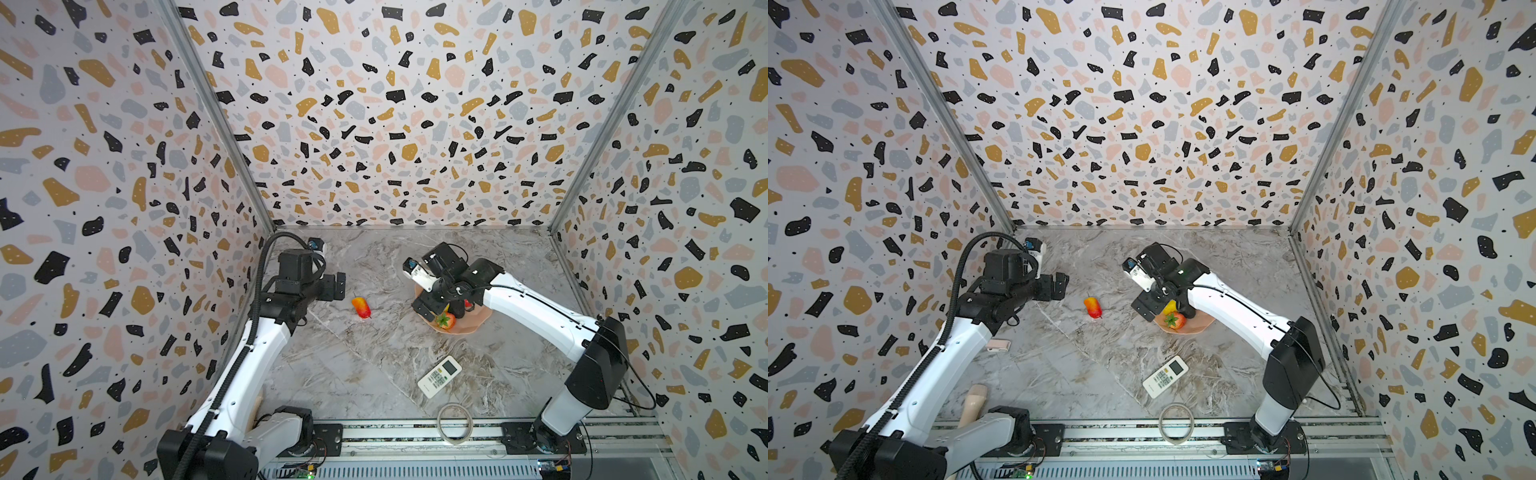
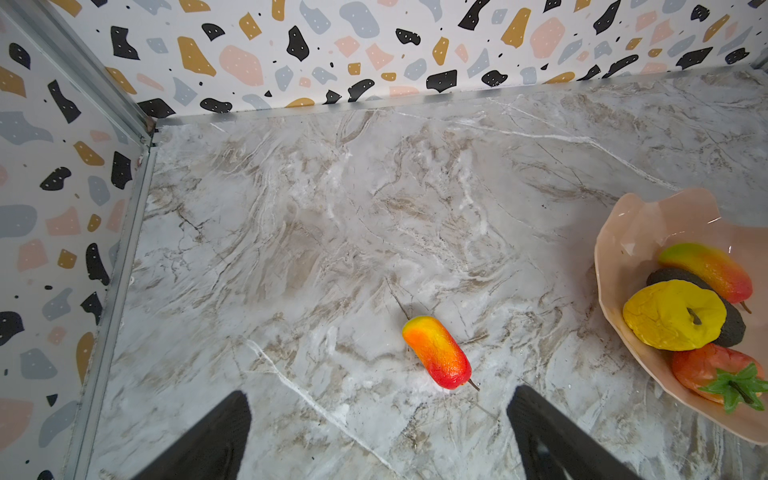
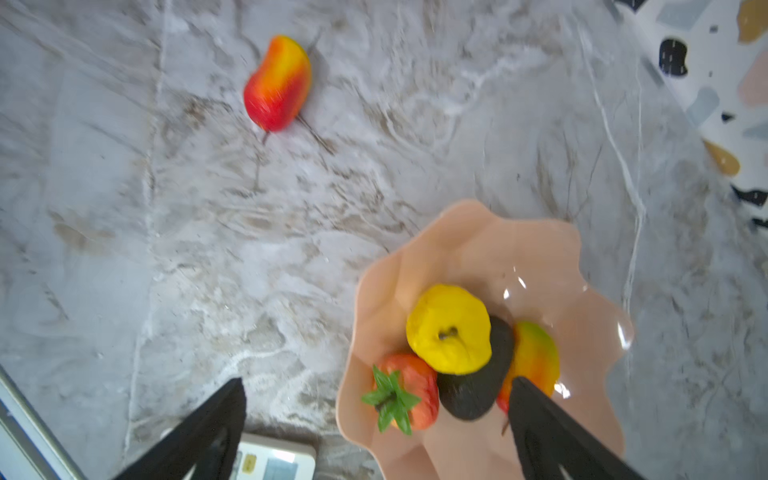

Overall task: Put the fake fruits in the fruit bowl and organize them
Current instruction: 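Reach the right gripper to the remaining mango and grasp it, then place the second mango in the bowl and release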

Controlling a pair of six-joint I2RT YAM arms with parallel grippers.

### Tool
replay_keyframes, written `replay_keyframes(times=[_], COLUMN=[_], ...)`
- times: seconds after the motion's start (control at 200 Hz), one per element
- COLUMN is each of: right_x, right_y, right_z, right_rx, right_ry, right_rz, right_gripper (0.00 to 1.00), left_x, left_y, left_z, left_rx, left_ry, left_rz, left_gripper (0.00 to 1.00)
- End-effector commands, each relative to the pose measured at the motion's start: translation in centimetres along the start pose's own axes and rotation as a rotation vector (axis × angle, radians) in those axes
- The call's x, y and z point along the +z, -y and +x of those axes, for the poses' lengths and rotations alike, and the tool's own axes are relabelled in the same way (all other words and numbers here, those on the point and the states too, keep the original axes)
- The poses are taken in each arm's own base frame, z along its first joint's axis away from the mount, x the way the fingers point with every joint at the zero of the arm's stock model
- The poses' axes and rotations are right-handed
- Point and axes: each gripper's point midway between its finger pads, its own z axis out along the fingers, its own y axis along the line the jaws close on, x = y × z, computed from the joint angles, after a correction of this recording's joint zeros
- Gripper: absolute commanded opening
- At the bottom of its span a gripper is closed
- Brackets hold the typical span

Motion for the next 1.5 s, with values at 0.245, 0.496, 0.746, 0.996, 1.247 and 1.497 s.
replay_keyframes(times=[0.245, 0.496, 0.746, 0.996, 1.247, 1.497], right_x=[10.2, 15.7, 19.7, 21.8, 20.7, 13.8], right_y=[-4.7, -7.7, -7.9, -7.9, -7.1, -4.3], right_z=[-10.0, -10.8, -9.4, -8.4, -9.0, -11.4], right_rx=[0.131, 0.212, 0.25, 0.252, 0.232, 0.168], right_ry=[0.115, 0.145, 0.1, 0.088, 0.1, 0.198], right_rz=[-0.034, -0.128, -0.112, -0.089, -0.065, -0.025], right_gripper=[0.99, 0.98, 0.82, 0.58, 0.12, 0.0], left_x=[-0.3, -0.6, -0.7, -0.8, -0.8, -0.8], left_y=[-0.3, -0.3, -0.4, -0.5, -0.5, -0.4], left_z=[-0.2, -0.3, -0.3, -0.3, -0.4, -0.5], left_rx=[-0.002, -0.001, 0.0, 0.0, 0.0, 0.001], left_ry=[0.023, 0.032, 0.035, 0.039, 0.038, 0.039], left_rz=[-0.008, -0.013, -0.017, -0.02, -0.024, -0.017], left_gripper=[1.0, 1.0, 1.0, 1.0, 1.0, 1.0])
